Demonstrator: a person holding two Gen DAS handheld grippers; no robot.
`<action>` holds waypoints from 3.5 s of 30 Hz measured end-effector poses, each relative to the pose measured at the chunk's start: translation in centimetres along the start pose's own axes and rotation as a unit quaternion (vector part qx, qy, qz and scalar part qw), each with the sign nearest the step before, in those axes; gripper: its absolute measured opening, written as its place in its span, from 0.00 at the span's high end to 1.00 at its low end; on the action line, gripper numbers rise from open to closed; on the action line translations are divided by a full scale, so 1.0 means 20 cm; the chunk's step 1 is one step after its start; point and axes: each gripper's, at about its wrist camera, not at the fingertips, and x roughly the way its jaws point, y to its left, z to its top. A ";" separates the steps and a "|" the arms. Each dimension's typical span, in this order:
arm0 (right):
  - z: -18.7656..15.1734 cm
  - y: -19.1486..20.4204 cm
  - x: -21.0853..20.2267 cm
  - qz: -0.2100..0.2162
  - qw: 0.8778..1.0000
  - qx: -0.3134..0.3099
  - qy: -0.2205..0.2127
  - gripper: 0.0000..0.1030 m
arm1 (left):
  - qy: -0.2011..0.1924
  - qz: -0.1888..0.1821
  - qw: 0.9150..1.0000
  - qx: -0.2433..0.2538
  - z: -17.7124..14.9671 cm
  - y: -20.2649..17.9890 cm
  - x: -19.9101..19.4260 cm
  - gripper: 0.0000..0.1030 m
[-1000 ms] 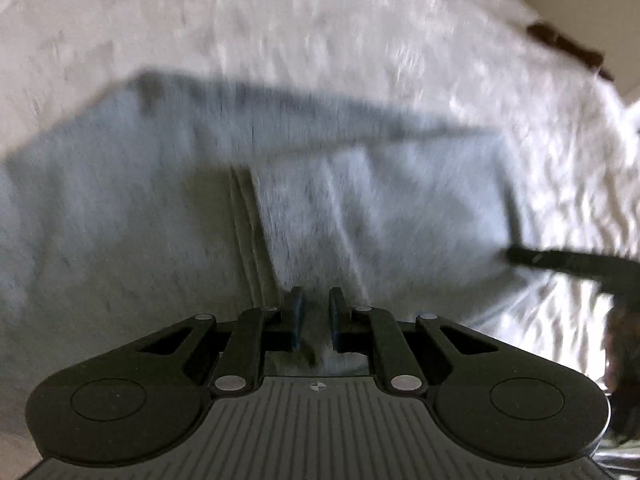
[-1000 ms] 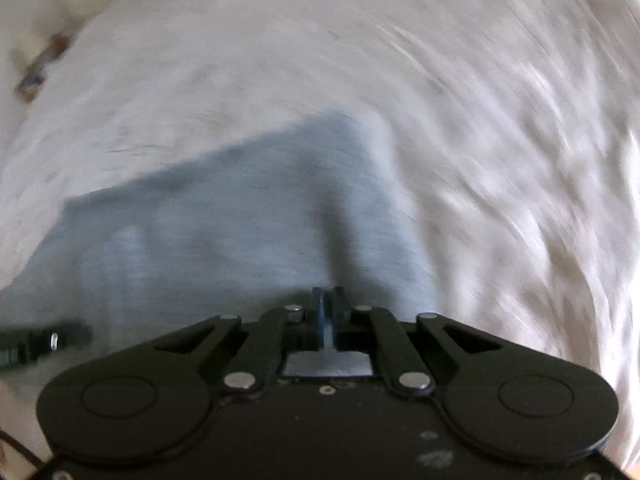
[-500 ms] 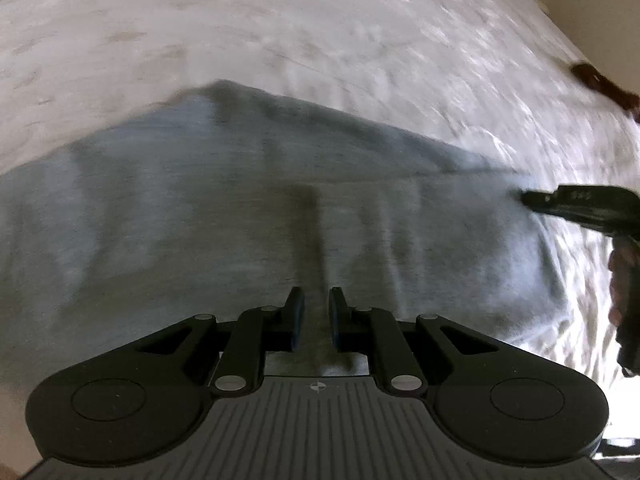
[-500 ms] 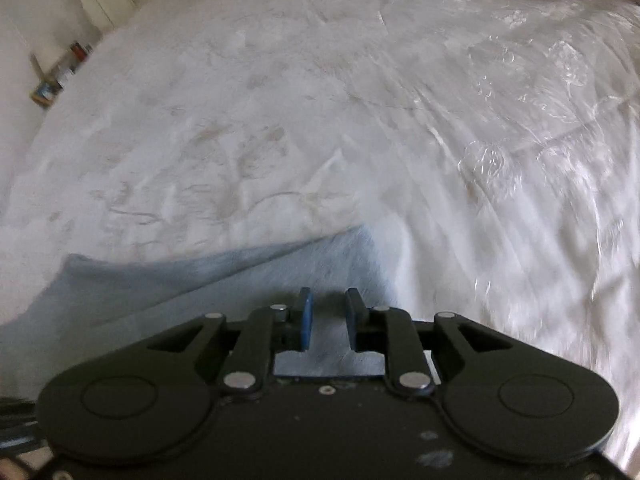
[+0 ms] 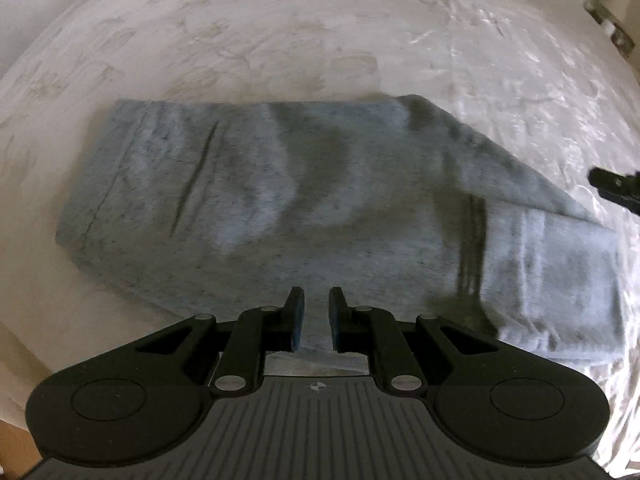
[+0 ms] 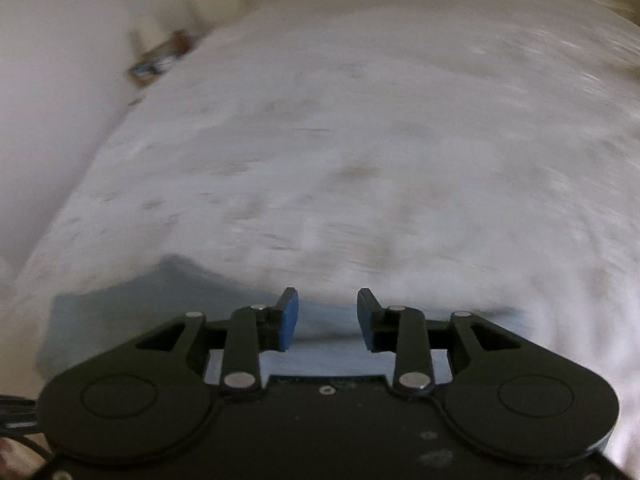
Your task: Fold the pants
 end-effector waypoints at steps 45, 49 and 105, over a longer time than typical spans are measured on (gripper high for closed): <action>-0.28 0.93 0.54 -0.021 0.992 -0.040 0.119 0.84 | -0.037 -0.025 0.999 -0.024 0.05 0.86 -0.07 0.87; -0.43 0.99 0.44 -0.015 0.990 -0.036 0.137 0.80 | -0.042 -0.056 0.997 -0.039 0.08 0.92 -0.06 0.86; -0.73 1.00 0.29 0.010 0.977 -0.066 0.201 0.76 | -0.068 -0.138 0.988 -0.016 0.22 0.65 -0.07 0.75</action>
